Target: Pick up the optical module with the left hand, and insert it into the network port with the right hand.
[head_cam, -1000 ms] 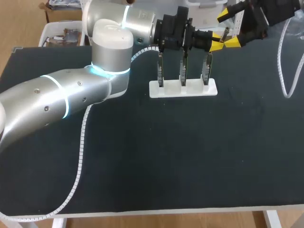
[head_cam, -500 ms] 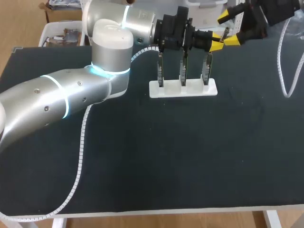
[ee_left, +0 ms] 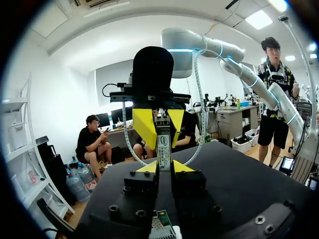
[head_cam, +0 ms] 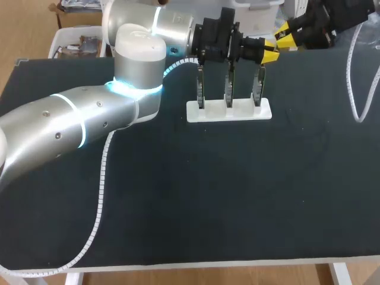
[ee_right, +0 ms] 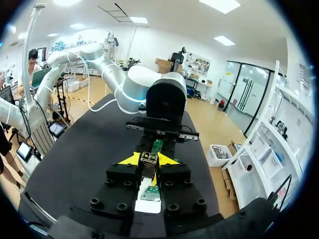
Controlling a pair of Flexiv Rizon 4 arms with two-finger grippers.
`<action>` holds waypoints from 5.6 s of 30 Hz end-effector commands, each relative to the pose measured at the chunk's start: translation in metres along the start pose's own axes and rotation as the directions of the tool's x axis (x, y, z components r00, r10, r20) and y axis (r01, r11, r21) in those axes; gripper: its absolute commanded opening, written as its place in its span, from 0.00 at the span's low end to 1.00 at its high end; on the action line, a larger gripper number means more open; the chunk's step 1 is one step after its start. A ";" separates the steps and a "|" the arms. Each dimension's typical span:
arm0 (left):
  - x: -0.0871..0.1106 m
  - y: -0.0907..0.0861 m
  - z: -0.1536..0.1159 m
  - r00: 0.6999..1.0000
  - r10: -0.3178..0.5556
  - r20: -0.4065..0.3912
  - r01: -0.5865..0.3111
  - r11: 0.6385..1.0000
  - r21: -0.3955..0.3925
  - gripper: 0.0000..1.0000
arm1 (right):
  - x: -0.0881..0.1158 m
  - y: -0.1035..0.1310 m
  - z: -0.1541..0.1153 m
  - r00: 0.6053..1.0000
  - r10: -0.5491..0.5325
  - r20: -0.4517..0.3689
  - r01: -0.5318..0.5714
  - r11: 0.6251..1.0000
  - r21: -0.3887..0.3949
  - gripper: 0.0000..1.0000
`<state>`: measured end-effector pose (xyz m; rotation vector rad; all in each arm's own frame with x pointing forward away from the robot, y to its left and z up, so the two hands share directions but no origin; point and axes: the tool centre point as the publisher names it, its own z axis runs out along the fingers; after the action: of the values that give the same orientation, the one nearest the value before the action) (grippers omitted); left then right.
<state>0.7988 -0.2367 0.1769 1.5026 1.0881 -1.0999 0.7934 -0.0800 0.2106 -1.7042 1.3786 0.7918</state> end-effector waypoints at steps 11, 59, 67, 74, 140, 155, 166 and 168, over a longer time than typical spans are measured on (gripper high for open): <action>-0.001 -0.002 0.002 1.000 0.001 -0.001 -0.001 1.000 0.005 0.05 | 0.001 -0.003 0.000 1.000 -0.001 -0.001 0.001 1.000 0.003 0.00; 0.015 -0.007 -0.040 0.961 -0.107 -0.255 0.088 0.992 -0.085 1.00 | 0.001 -0.003 0.000 1.000 -0.001 -0.001 0.001 1.000 0.003 0.00; 0.013 -0.001 -0.042 0.970 -0.098 -0.223 0.083 0.994 -0.078 1.00 | 0.001 -0.003 0.000 1.000 -0.001 -0.001 0.001 1.000 0.003 0.00; 0.013 -0.001 -0.042 0.970 -0.098 -0.223 0.083 0.994 -0.078 1.00 | 0.001 -0.003 0.000 1.000 -0.001 -0.001 0.001 1.000 0.003 0.00; 0.006 0.005 -0.063 0.905 -0.114 -0.409 0.096 0.993 -0.064 1.00 | -0.001 0.007 0.004 0.999 0.005 0.051 -0.003 0.999 -0.040 0.00; 0.006 0.005 -0.063 0.905 -0.114 -0.409 0.096 0.993 -0.064 1.00 | 0.004 0.001 0.014 0.999 0.017 0.042 -0.012 0.991 -0.131 0.00; 0.006 0.005 -0.063 0.905 -0.114 -0.409 0.096 0.993 -0.064 1.00 | 0.013 0.000 0.019 0.999 0.041 0.033 -0.035 0.984 -0.173 0.00; 0.006 0.005 -0.063 0.905 -0.114 -0.409 0.096 0.993 -0.064 1.00 | 0.013 0.000 0.020 0.999 0.042 0.030 -0.036 0.983 -0.181 0.00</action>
<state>0.8135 -0.1747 0.1806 1.7009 1.4841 -0.8414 0.7896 -0.0699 0.1896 -1.7766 1.3635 0.9613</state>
